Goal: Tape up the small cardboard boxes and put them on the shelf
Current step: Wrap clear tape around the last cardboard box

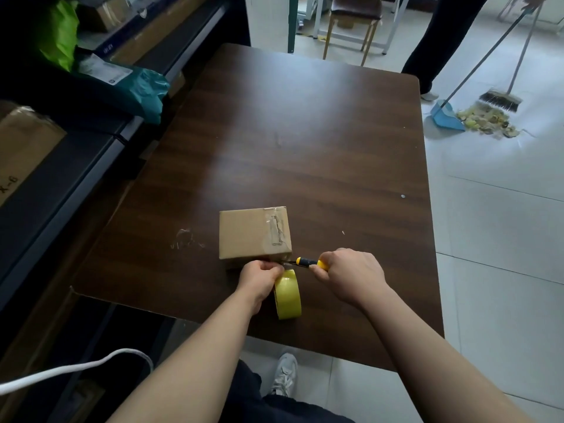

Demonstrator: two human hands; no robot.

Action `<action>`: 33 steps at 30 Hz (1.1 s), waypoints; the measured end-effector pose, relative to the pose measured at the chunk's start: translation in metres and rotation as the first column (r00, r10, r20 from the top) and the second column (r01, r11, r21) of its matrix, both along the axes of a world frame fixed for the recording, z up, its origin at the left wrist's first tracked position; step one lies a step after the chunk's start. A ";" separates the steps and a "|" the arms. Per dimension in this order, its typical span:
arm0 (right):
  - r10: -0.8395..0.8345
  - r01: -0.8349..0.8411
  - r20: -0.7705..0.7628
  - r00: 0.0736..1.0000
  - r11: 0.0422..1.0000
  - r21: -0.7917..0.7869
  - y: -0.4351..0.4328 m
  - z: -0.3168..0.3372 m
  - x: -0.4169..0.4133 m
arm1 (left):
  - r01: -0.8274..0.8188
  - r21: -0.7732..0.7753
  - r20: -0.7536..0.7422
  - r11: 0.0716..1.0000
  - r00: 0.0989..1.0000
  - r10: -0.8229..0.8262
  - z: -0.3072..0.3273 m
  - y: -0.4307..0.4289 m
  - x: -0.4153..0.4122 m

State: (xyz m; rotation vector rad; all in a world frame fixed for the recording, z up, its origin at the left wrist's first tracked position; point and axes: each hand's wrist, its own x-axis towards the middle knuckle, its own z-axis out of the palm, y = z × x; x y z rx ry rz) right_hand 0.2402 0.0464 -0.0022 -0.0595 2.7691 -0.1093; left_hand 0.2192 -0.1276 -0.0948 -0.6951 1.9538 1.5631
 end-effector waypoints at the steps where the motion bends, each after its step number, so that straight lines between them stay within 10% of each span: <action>1: 0.006 -0.006 0.003 1.000 1.000 0.005 -0.001 0.000 -0.001 | 0.004 -0.006 -0.002 1.000 1.000 -0.004 0.001 0.000 0.000; 8: -0.007 -0.006 0.107 0.994 0.993 0.116 0.004 -0.010 -0.005 | 0.025 -0.018 -0.043 1.000 0.999 -0.026 0.008 0.001 -0.003; 20: -0.455 0.472 0.211 0.865 0.881 -0.034 0.020 -0.077 0.013 | 0.012 -0.149 0.030 0.989 1.000 -0.008 0.020 0.005 -0.011; 26: -0.083 0.001 -0.167 0.983 0.896 -0.443 -0.023 -0.063 -0.003 | 0.009 -0.179 0.022 0.984 1.000 -0.005 0.023 0.009 -0.013; 33: 0.026 -0.062 -0.136 0.990 0.961 -0.270 -0.031 -0.066 -0.012 | 0.012 -0.343 0.061 0.939 0.998 0.009 0.028 -0.006 -0.008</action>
